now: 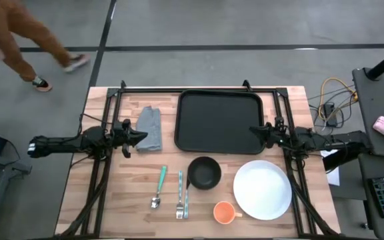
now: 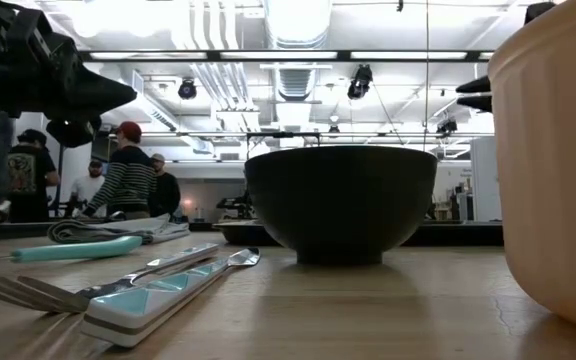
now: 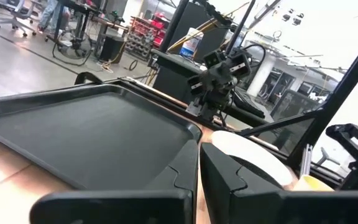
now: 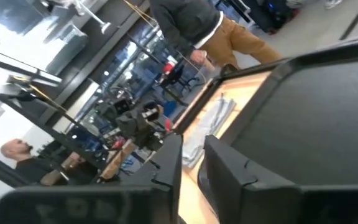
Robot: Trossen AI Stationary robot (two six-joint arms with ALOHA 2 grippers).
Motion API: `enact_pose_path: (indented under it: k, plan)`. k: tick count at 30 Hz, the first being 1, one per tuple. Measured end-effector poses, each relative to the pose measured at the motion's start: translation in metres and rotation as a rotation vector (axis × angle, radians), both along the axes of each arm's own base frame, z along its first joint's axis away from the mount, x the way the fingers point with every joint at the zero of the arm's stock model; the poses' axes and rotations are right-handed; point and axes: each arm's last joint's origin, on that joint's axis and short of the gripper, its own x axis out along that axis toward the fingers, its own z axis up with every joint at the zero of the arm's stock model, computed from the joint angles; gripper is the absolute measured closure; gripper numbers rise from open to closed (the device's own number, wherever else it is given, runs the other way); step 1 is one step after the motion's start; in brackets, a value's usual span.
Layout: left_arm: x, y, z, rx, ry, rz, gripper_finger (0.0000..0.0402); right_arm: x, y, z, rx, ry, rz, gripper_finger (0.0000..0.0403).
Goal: Set up tray
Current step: Put the yellow mug on the black tray
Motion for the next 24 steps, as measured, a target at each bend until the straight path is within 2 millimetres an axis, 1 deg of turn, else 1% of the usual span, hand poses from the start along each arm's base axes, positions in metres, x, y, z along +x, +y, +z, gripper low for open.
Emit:
enact_pose_path:
  k: [5, 7, 9, 13, 15, 20, 24]
  plan:
    - [0.000, 0.000, 0.000, 0.002, 0.000, 0.000, 0.0402, 0.004, 0.000, -0.003, 0.055, 0.012, 0.003, 0.0289]
    - [0.000, 0.000, 0.000, 0.002, 0.001, 0.001, 0.0402, 0.005, 0.002, -0.001, 0.056, -0.004, 0.041, 0.0271]
    - [0.000, 0.000, 0.000, 0.002, 0.004, 0.002, 0.0402, 0.007, 0.003, 0.006, 0.055, -0.012, 0.081, 0.0255]
    - [0.000, 0.000, -0.001, 0.002, 0.007, 0.017, 0.0402, 0.013, 0.006, 0.029, 0.044, -0.019, 0.186, 0.0234]
    - [0.000, 0.001, -0.001, 0.003, 0.007, 0.033, 0.0402, 0.017, 0.008, 0.041, 0.029, 0.007, 0.244, 0.0228]
    - [0.000, 0.001, -0.001, 0.003, 0.007, 0.045, 0.0402, 0.031, 0.016, 0.079, -0.019, 0.144, 0.403, 0.0223]
    - [0.000, 0.001, -0.001, 0.003, 0.007, 0.046, 0.0402, 0.047, 0.031, 0.106, -0.047, 0.246, 0.549, 0.0223]
